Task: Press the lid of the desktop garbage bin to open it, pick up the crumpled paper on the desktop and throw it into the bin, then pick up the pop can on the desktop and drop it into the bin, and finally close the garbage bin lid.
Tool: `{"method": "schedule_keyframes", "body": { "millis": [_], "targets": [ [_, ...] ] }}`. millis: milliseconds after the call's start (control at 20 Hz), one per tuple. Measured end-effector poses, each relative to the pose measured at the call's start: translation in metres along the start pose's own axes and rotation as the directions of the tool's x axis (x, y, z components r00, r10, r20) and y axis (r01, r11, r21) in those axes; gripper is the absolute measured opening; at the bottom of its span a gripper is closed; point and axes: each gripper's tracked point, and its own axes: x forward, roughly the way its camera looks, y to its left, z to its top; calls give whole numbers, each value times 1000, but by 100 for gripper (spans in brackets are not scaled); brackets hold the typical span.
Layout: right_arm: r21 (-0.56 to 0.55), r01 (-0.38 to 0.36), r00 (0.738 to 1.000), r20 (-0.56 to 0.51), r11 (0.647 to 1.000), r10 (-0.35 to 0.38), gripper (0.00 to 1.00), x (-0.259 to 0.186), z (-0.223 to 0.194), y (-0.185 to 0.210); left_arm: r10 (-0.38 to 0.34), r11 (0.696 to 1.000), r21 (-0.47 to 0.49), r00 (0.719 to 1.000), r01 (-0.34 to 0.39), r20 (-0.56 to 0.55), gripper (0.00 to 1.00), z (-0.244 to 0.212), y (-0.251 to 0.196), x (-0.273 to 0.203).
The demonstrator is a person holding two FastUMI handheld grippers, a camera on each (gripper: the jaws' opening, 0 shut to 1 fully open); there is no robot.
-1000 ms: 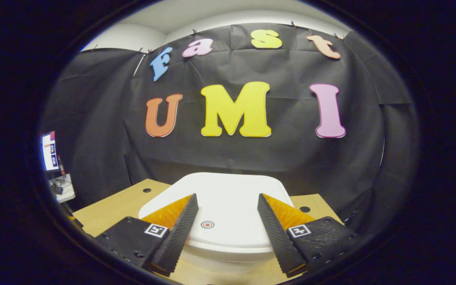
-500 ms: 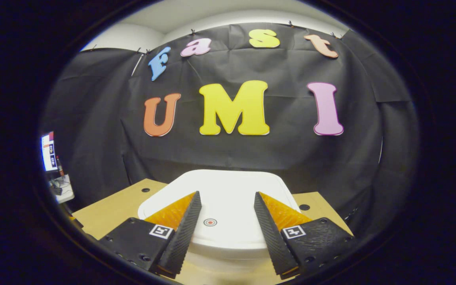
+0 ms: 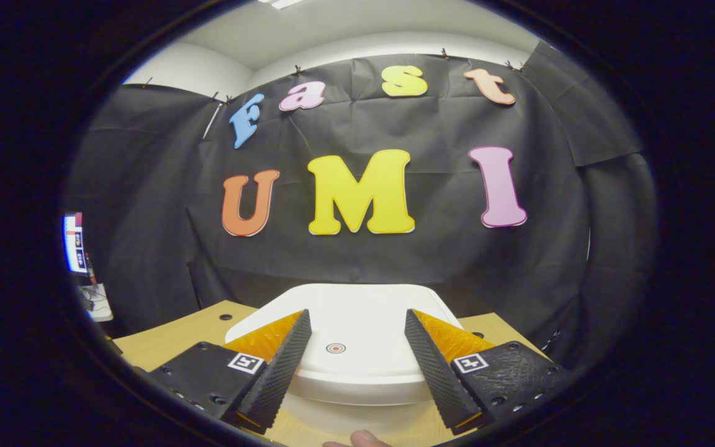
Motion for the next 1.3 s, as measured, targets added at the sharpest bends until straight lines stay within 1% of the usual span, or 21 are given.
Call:
{"method": "schedule_keyframes", "body": {
  "millis": [100,250,400,500,550,600,750,850,950,1000,1050,1100,1150,1200,1300],
  "targets": [
    [-3,-6,1000,4,1000,6,95,-3,2,1,-19,1000,-2,1000,19,-13,97,-5,-8,1],
    [-28,-11,1000,16,1000,12,94,-13,7,0,-21,1000,8,1000,22,-14,97,-5,-8,2],
    [-41,-13,997,81,999,17,94,-54,15,-3,-17,1000,6,1000,17,-9,97,-3,-8,1],
    [-50,-15,989,144,999,23,93,-75,27,-4,-16,1000,12,1000,16,-2,97,0,-9,0],
    [-58,-21,985,167,998,30,92,-85,27,-4,-16,1000,12,1000,16,2,97,0,-9,0],
    [-58,-20,982,185,998,31,93,-98,27,-5,-19,1000,10,1000,19,3,97,0,-10,0],
    [-81,-5,974,226,997,23,93,-135,11,-14,-31,999,13,1000,31,7,97,2,-17,-2],
    [-82,31,973,231,996,-11,95,-156,-7,-30,-43,999,13,999,43,9,97,1,-22,-1],
    [-48,66,973,224,997,-54,95,-174,-26,-47,-53,999,13,999,53,9,97,1,-27,-1],
    [-35,78,973,221,996,-69,97,-180,-35,-54,-58,998,12,998,57,7,97,0,-29,-1],
    [-30,80,974,215,996,-72,95,-182,-43,-56,-63,998,10,998,63,4,97,-1,-32,-2],
    [-35,87,978,195,996,-79,97,-183,-51,-60,-73,997,4,997,73,5,97,-1,-36,-3],
    [-42,108,980,170,993,-100,95,-181,-62,-69,-80,997,-1,997,80,8,97,2,-39,-4],
    [-34,114,982,157,993,-108,95,-183,-66,-73,-80,997,-1,997,80,14,96,4,-41,-5],
    [6,96,983,154,995,-96,97,-186,-64,-70,-83,997,7,996,83,20,96,4,-43,-6]
  ]
}}
